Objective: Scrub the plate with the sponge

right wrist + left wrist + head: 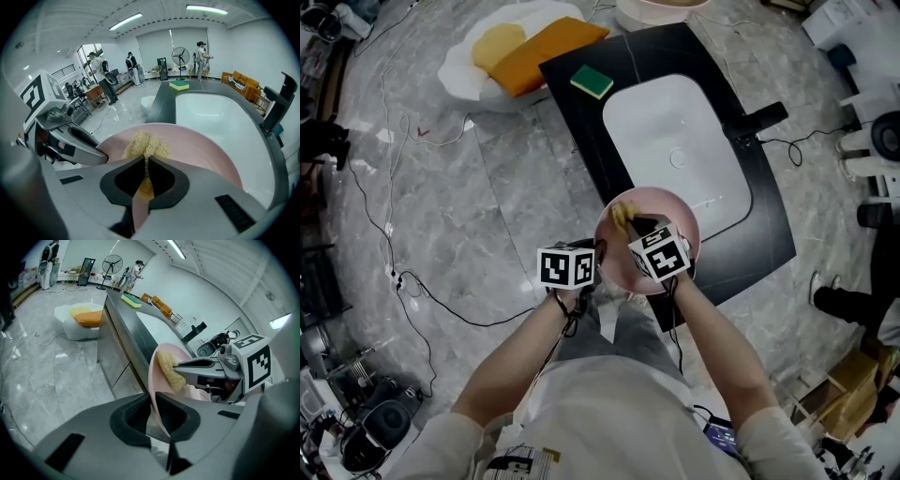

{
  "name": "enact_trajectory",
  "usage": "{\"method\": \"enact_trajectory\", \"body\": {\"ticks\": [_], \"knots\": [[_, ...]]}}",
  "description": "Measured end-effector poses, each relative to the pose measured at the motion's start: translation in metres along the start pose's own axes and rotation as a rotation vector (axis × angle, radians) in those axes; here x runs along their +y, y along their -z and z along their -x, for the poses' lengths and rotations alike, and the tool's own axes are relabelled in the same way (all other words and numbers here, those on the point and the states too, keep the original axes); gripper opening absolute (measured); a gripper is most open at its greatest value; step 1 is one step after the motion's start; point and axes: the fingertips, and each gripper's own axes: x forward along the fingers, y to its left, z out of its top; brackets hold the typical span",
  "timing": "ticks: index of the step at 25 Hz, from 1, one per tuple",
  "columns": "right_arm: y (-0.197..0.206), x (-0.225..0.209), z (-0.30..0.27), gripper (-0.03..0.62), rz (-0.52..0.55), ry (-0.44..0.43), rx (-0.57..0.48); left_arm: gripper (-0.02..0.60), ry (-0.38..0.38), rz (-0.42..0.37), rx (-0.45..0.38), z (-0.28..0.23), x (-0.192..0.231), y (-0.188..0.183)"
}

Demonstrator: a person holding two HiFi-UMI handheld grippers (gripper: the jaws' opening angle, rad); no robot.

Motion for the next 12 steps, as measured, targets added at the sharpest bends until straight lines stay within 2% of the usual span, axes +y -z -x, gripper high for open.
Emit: {"method": "enact_trajectory", "body": {"ticks": [5,12], "knots": [[0.001,-0.021,0.008,0.046,0.036,0.06,0.016,0.04,-0.013,0.011,-0.014,-0.002,0.001,0.0],[0.021,-0.052,0.031,0.046,0.135,0.165,0.125,0.028,-0.025,0.046,-0.041,-0.001,0.002,-0.01]]}}
